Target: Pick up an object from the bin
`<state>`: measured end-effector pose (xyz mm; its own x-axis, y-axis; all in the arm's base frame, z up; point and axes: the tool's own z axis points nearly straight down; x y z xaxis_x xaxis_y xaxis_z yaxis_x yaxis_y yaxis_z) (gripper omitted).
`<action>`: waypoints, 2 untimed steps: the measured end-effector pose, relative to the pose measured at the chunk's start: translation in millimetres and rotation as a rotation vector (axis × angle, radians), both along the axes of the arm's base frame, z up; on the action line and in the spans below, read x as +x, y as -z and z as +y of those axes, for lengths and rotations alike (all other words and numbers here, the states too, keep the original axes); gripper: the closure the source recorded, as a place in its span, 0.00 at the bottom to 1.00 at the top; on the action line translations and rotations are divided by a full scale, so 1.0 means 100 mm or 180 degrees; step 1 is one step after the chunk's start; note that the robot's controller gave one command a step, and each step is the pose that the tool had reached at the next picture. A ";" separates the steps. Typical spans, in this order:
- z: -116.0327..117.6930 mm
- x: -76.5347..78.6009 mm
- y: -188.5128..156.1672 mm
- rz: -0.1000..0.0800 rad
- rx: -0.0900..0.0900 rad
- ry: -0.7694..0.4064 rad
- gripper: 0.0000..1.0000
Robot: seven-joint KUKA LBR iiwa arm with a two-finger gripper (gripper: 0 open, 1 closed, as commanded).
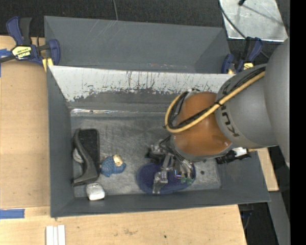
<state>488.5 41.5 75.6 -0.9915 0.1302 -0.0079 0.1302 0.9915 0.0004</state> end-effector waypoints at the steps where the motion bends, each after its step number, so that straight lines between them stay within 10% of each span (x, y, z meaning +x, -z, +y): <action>1: 0.00 0.00 -0.02 -0.0005 0.0003 0.0001 1.00; 2: -0.35 0.09 -1.62 -0.0012 -0.0006 -0.0496 1.00</action>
Offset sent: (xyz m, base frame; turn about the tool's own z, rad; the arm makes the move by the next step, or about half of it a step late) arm 0.0000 0.0000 0.0000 0.0000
